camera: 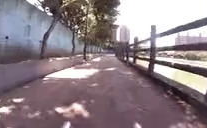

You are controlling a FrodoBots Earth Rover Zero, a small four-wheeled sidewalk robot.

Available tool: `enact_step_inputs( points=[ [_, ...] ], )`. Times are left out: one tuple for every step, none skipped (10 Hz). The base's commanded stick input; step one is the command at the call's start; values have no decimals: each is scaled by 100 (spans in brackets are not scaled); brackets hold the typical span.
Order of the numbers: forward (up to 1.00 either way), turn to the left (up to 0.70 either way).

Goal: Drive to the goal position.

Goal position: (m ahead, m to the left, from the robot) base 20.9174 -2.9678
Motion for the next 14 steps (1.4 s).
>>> enact_step_inputs(
  points=[
    [70,0],
    [70,0],
    [70,-10],
    [70,-33],
    [70,-35],
    [70,-34],
    [70,-14],
    [70,0],
    [70,0],
    [70,0],
    [70,0],
    [70,0],
    [70,0],
    [70,0]
  ],
)
